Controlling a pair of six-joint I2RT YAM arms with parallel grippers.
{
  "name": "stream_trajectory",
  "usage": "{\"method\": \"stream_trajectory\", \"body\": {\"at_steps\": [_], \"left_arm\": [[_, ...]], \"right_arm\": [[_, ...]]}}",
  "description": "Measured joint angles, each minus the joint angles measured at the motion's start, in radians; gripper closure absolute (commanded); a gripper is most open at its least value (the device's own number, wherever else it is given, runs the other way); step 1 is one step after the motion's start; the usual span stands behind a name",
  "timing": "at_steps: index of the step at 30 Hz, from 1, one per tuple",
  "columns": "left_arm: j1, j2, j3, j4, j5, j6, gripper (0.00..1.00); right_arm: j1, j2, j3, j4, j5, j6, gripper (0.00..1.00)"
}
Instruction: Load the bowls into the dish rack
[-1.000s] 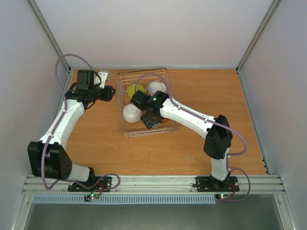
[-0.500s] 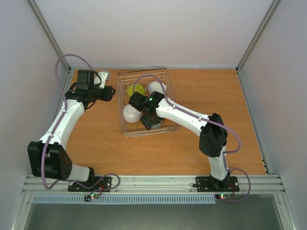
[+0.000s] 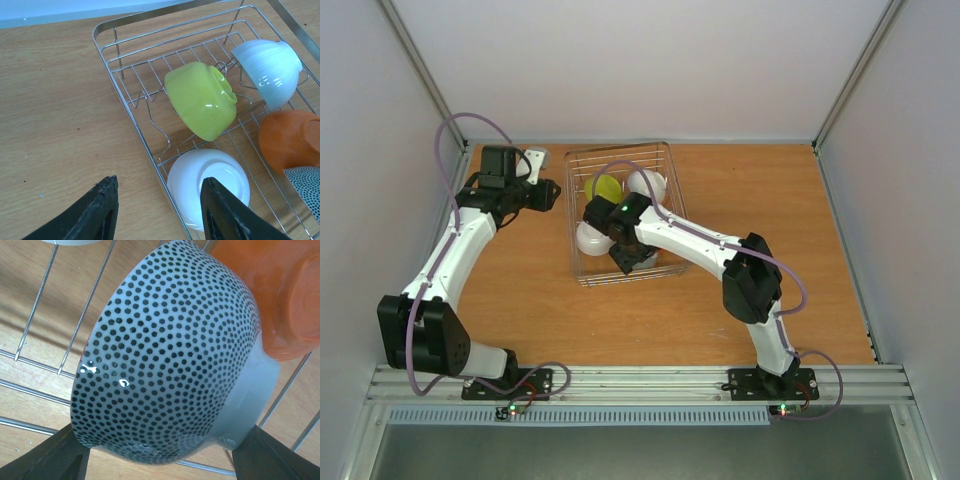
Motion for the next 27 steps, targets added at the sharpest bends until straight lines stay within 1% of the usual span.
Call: {"method": "stream_trajectory", "body": {"at_steps": [9,17,23,27], "left_arm": [[0.0,0.0,0.0,0.0,0.0,-0.002,0.53],[0.0,0.0,0.0,0.001,0.0,-0.002,0.53],[0.0,0.0,0.0,0.002,0.0,-0.002,0.53],[0.0,0.0,0.0,0.002,0.0,-0.002,0.53]], "right_arm": [[0.001,0.052,0.052,-0.034,0.012,0.001,0.99],[0.015,0.118,0.121,-0.074,0.06,0.013,0.98],[0.025,0.153,0.172,-0.117,0.084,0.021,0.96],[0.031,0.177,0.204,-0.142,0.099,0.029,0.9]]}}
